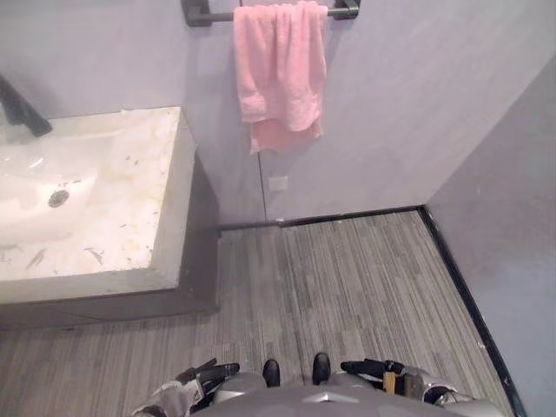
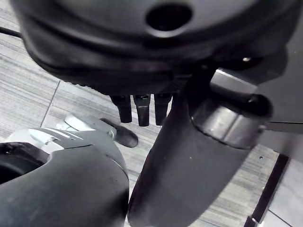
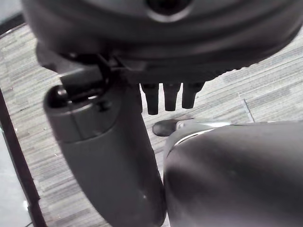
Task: Organize the bathroom.
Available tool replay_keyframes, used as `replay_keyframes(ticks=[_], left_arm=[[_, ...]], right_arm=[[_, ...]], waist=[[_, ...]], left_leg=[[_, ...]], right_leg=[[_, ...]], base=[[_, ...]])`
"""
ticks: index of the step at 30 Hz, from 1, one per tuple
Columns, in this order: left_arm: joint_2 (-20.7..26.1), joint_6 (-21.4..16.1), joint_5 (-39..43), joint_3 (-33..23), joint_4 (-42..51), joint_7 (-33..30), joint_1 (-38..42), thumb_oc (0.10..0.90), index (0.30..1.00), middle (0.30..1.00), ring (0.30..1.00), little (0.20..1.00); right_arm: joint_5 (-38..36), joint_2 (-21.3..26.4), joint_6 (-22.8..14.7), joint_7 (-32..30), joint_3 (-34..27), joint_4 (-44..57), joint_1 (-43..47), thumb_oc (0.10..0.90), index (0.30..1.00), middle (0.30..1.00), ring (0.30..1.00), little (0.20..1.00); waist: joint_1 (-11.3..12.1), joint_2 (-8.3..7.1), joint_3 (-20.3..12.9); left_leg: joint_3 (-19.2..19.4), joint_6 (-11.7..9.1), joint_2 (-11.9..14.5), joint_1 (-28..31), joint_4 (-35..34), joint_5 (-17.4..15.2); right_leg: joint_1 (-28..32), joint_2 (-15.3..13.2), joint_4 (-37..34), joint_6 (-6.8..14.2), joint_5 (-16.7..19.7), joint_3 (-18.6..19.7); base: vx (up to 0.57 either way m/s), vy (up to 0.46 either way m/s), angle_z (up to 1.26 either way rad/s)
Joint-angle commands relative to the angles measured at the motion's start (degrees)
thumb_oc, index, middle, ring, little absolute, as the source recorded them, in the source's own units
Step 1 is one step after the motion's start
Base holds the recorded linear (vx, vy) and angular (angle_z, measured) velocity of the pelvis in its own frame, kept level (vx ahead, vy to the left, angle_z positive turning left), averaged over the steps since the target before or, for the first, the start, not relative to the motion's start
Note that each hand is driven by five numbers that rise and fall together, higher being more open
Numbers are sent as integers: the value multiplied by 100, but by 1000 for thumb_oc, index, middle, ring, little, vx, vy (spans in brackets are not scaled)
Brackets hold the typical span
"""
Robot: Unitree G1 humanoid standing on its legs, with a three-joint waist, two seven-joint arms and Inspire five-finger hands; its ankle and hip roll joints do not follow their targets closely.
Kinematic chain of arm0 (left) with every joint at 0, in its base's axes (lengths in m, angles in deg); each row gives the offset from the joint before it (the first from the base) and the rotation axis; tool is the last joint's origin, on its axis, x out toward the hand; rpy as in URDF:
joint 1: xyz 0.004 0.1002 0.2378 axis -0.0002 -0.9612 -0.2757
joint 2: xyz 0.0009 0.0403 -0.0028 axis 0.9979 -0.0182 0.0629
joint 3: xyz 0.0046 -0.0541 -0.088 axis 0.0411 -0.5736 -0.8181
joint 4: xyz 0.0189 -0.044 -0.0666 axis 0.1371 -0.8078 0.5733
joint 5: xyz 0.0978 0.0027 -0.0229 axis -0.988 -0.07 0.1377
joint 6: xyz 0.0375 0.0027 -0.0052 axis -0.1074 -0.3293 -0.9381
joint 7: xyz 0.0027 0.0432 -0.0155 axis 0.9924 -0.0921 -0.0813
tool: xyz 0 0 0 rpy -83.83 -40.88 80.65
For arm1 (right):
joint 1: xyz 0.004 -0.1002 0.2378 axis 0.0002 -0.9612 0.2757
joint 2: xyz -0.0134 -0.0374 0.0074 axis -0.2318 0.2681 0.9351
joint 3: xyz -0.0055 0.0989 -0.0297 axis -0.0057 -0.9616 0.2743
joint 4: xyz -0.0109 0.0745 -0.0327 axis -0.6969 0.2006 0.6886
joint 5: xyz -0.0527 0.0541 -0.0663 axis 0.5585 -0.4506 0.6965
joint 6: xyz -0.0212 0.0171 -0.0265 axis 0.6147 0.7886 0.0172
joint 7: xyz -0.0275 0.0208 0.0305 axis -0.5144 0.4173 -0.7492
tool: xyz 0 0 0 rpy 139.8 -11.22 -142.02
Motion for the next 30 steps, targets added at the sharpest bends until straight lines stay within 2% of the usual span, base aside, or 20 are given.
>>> replay_keyframes(ticks=[1,3,5,6,7,8,10,11,12,13,15,16,17,19,21,24,25,26,28,30], left_arm=[[103,125,-8,123,-274,-52,-181,800,900,900,900,900],[119,142,22,100,-253,-29,-166,800,900,900,900,900],[124,97,-12,59,-227,-16,-186,800,900,900,900,900],[131,90,-4,58,-218,-8,-204,800,900,900,900,900],[147,64,-4,40,-216,10,-248,800,900,900,900,900],[179,95,-64,31,-173,-29,-297,800,900,900,900,900],[215,145,-56,-1,-145,-94,-356,800,900,900,900,900],[171,119,-95,-50,-194,-137,-411,800,900,900,900,900],[171,119,-95,-50,-194,-137,-411,800,900,900,900,900],[104,14,-44,-66,-233,-31,-489,800,900,900,900,900],[92,3,-83,-60,-232,-23,-502,800,900,900,900,900],[31,-28,-105,-97,-252,73,-505,800,900,900,900,900],[29,-22,-110,-110,-256,91,-502,800,900,900,900,900],[16,-29,-255,-181,-323,193,-479,800,900,900,900,900],[13,-81,-211,-186,-350,214,-488,800,900,900,900,900],[65,-265,-338,-253,-389,192,-447,800,900,900,900,900],[154,-516,-461,-274,-357,86,-381,800,900,900,900,900],[239,-632,-580,-267,-289,-114,-306,800,900,900,900,900],[373,-787,-888,-215,-109,-401,-177,800,900,900,900,900],[744,-751,-930,-77,478,-733,106,800,900,900,900,900]], right_arm=[[82,200,150,10,213,-354,-478,800,900,900,900,900],[114,212,139,37,192,-394,-507,800,900,900,900,900],[219,235,192,88,113,-411,-536,800,900,900,900,900],[239,242,195,102,101,-416,-534,800,900,900,900,900],[302,238,260,169,66,-434,-532,800,900,900,900,900],[268,210,296,223,19,-443,-570,800,900,900,900,900],[262,130,377,268,1,-412,-652,800,900,900,900,900],[270,47,453,319,12,-443,-754,800,900,900,900,900],[270,47,453,319,12,-443,-754,800,900,900,900,900],[421,21,406,441,20,-508,-849,800,900,900,900,900],[480,17,371,449,22,-523,-865,800,900,900,900,900],[594,-11,296,472,61,-567,-858,800,900,900,900,900],[592,-16,291,453,74,-567,-854,800,900,900,900,900],[575,13,230,430,103,-553,-806,800,900,900,900,900],[648,35,241,452,111,-517,-785,800,900,900,900,900],[858,94,275,501,162,-480,-762,800,900,900,900,900],[892,167,287,514,195,-464,-763,800,900,900,900,900],[918,225,288,542,228,-432,-776,800,900,900,900,900],[981,296,279,565,290,-395,-792,800,900,900,900,900],[925,434,280,526,343,-307,-814,800,900,900,900,900]], waist=[[-379,132,388],[-442,122,445],[-555,-13,570],[-574,-35,593],[-617,-105,627],[-626,-120,699],[-657,-180,763],[-700,-250,744],[-700,-250,744],[-739,-256,641],[-748,-251,620],[-769,-242,537],[-767,-242,524],[-780,-250,428],[-791,-244,375],[-822,-204,237],[-842,-175,149],[-842,-181,109],[-836,-218,85],[-813,-259,93]], left_leg=[[-194,123,-389,-380,826,-503],[-236,85,-429,-338,919,-613],[-292,8,-559,-282,1237,-994],[-301,-10,-566,-278,1307,-1068],[-317,-63,-572,-267,1445,-1217],[-342,-117,-479,-228,1628,-1372],[-374,-134,-354,-152,1854,-1574],[-347,-192,-120,18,1953,-1723],[-347,-192,-120,18,1953,-1723],[-347,-285,98,231,1810,-1698],[-347,-307,138,261,1778,-1692],[-282,-388,300,364,1629,-1570],[-275,-397,313,375,1601,-1549],[-269,-467,422,374,1478,-1131],[-287,-521,476,353,1439,-893],[-269,-712,694,307,1484,-197],[-206,-850,865,234,1768,302],[-182,-916,948,75,2063,584],[-68,-933,1052,-333,2592,827],[345,-915,1282,-823,2944,852]], right_leg=[[-688,-904,916,-55,542,87],[-718,-962,557,-21,638,127],[-813,-1191,-725,185,957,220],[-813,-1224,-976,224,995,241],[-828,-1330,-1639,347,1159,292],[-817,-1429,-1799,363,1298,288],[-909,-1515,-1593,345,1407,342],[-967,-1615,-1274,369,1315,356],[-967,-1615,-1274,369,1315,356],[-935,-1588,-1011,407,1154,357],[-945,-1569,-946,415,1124,370],[-1019,-1514,-703,438,1091,364],[-1030,-1504,-682,440,1090,363],[-988,-1314,-638,359,1008,344],[-932,-1197,-687,287,937,335],[-750,-922,-841,65,742,226],[-593,-751,-939,-111,582,91],[-450,-676,-1020,-211,500,27],[-277,-611,-1084,-349,381,-31],[-30,-584,-1090,-478,183,-200]], base=[[74,-32,-3],[155,-88,0],[243,-180,-1],[255,-227,8],[317,-294,10],[382,-356,15],[427,-389,29],[381,-331,35],[476,-401,29],[218,-184,9],[231,-214,15],[230,-229,19],[317,-310,12],[243,-221,11],[167,-147,-2],[172,-180,-12],[208,-254,-5],[176,-223,8],[122,-192,25],[145,-211,21]])
